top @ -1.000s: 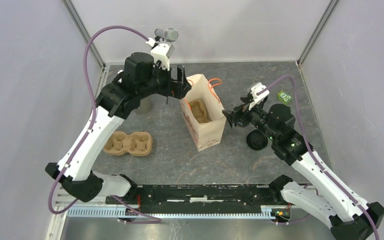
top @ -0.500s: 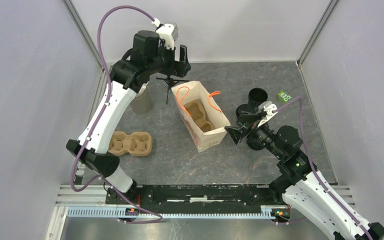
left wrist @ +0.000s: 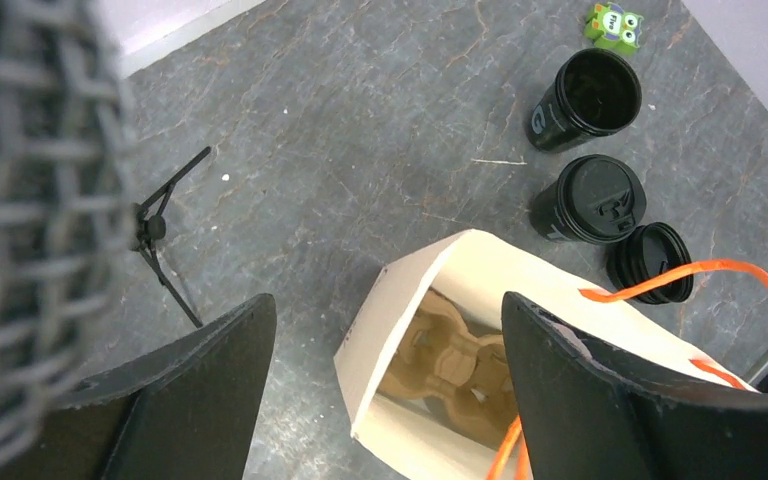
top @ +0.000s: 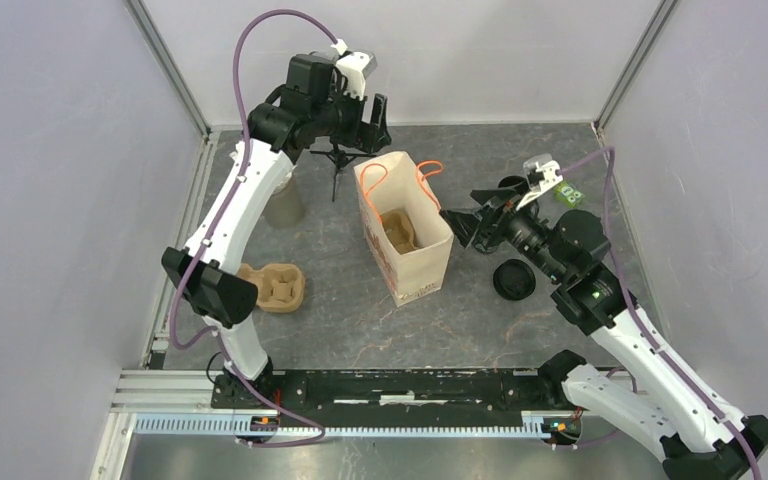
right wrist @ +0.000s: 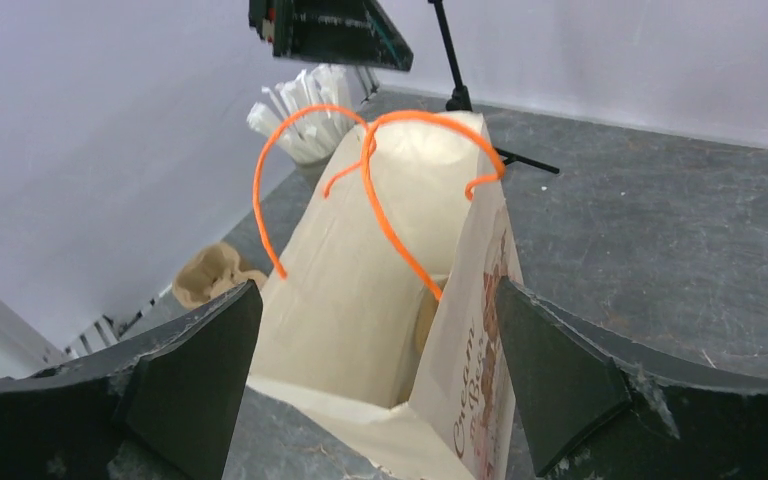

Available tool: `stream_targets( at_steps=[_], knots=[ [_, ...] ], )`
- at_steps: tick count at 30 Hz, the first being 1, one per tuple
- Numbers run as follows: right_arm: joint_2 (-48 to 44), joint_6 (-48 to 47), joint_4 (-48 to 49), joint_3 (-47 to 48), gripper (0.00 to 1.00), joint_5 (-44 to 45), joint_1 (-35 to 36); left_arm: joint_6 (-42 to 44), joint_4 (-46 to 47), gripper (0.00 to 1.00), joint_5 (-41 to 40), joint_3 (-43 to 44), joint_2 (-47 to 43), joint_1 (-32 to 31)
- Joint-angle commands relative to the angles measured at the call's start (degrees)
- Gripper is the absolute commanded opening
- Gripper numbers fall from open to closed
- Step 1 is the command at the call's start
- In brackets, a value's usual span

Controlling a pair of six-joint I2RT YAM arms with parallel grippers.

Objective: Pack the takeout coffee

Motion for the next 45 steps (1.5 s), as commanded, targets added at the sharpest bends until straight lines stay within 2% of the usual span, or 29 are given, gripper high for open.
stream_targets(
  at_steps=[1, 5, 10, 18, 25, 28, 30, 31, 35, 37, 40, 41, 45],
  knots=[
    [1.84, 0.84, -5.3, 8.25, 0.93, 4.65, 0.05, 5.88, -1.78, 0.88, 6.58, 2.37, 3.17, 1.53],
    [1.82, -1.15, -11.82, 10.98, 0.93, 7.84, 0.06, 9.72, -2.12, 0.88, 10.23, 0.72, 4.24, 1.54],
    [0.5, -1.63, -15.71, 11.09, 0.92, 10.9, 0.05, 8.3, -2.14, 0.84, 13.05, -0.91, 4.7, 0.82],
    [0.23, -3.23, -16.49, 12.03, 0.92, 11.07, 0.06, 9.78, 5.57, 0.83, 1.75, -11.82, -0.72, -1.71],
    [-0.92, -3.29, -18.2, 12.46, 0.92, 11.04, 0.1, 11.36, 8.05, 0.82, -1.28, -15.3, -2.51, -1.72],
    [-1.26, -2.74, -19.59, 12.37, 0.91, 11.82, 0.05, 10.22, 7.4, 0.74, -0.74, -15.42, -3.6, -1.96],
    [-1.07, -2.51, -21.1, 12.47, 0.9, 12.82, 0.05, 8.56, 6.93, 0.61, -0.24, -15.8, -4.9, -2.21],
    [-1.04, -2.21, -21.63, 12.36, 0.89, 13.38, 0.05, 7.26, 7.01, 0.59, -0.31, -16.3, -5.88, -2.32],
    [0.09, -0.35, -25.16, 11.95, 0.86, 16.15, 0.05, 1.28, 5.34, 0.3, -1.03, -17.85, -8.74, -2.6],
    [0.77, 0.87, -26.83, 11.76, 0.85, 17.27, 0.12, -1.18, 4.32, 0.2, 0.04, -18.91, -9.99, -2.8],
    [1.41, 1.93, -28.13, 11.05, 0.84, 18.86, 0.05, -5.52, 3.33, 0.06, -2.42, -21.8, -13.03, -3.18],
    [1.59, 2.04, -28.63, 10.81, 0.84, 19.98, 0.05, -7.05, 3.29, 0.03, -3.52, -23.16, -14.27, -3.17],
    [3.39, 1.14, -30.16, 10.19, 0.84, 25.35, 0.05, -11.69, 4.86, 0.02, -6.9, -29.49, -19.42, -3.12]
  ],
)
